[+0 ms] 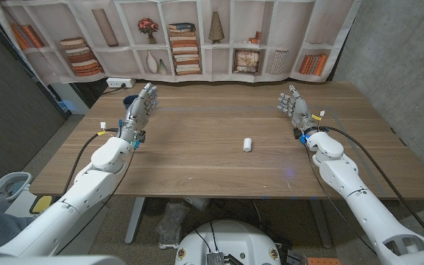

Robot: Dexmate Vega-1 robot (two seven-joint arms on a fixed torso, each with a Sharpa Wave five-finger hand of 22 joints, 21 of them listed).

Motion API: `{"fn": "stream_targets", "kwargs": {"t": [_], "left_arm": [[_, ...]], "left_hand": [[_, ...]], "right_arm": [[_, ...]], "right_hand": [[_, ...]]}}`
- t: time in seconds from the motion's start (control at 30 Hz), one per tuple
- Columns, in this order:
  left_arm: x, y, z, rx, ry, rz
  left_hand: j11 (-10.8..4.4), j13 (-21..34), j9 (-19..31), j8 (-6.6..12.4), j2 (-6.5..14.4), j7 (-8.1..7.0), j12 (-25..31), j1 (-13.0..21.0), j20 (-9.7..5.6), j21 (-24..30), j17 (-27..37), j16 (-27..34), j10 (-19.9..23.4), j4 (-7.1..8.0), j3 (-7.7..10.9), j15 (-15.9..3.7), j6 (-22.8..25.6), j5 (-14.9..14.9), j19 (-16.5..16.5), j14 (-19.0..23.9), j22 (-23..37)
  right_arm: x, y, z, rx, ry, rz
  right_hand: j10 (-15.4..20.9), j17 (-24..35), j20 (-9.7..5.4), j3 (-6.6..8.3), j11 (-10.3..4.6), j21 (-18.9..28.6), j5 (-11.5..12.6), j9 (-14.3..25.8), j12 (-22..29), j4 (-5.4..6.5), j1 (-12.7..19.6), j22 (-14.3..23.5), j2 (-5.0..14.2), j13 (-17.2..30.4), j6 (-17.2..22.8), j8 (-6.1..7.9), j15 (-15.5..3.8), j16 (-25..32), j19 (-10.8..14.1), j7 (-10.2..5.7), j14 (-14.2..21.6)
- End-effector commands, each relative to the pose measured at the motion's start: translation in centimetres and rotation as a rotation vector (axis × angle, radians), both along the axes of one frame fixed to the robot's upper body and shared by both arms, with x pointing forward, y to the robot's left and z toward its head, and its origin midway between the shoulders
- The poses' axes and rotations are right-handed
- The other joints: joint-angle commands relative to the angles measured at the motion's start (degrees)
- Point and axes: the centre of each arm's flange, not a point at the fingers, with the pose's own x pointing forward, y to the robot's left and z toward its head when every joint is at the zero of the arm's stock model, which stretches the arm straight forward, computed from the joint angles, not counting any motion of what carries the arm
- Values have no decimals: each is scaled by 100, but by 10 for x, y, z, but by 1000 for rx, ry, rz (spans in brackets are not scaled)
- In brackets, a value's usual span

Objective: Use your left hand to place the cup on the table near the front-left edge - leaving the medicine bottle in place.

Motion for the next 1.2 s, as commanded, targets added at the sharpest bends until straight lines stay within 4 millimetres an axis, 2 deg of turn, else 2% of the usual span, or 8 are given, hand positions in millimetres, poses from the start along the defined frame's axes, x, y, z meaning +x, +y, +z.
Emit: {"fn": "stream_targets", "kwargs": {"t": [0.03, 0.6, 1.2], "left_arm": [[-10, 10, 1, 3, -8, 23], [-20, 29, -3, -35, -23, 49], [-37, 34, -4, -45, -46, 73]], "left_hand": [[24, 29, 14, 5, -1, -18, 4, 74, -232, -25, 9, -22, 45, -33, -1, -3, 49, 15, 25, 31, 21], [12, 30, 15, -1, 8, -26, -5, 99, -222, -30, 12, -25, 54, -43, -14, -17, 56, 4, 28, 46, 22], [-2, 31, 16, -3, 23, -36, -8, 112, -211, -30, 14, -24, 72, -44, -27, -13, 72, -7, 40, 70, 25]], "right_arm": [[2, 2, 1, -1, -1, 7], [7, 7, 2, -5, 2, 20], [6, 4, 1, -1, 5, 17]], "right_hand": [[59, 17, 11, -11, -9, -19, 17, 34, 1, -17, 19, 33, 45, 25, 34, 16, -3, -4, 41, 11, 31], [70, 16, 1, -25, -23, -62, 17, 34, 2, -22, 25, 34, 51, 25, 40, 14, -6, -10, 74, 12, 46], [73, 16, -1, -35, -9, -104, 16, 34, 0, -26, 30, 35, 60, 25, 51, 16, -13, -16, 90, 20, 53]]}}
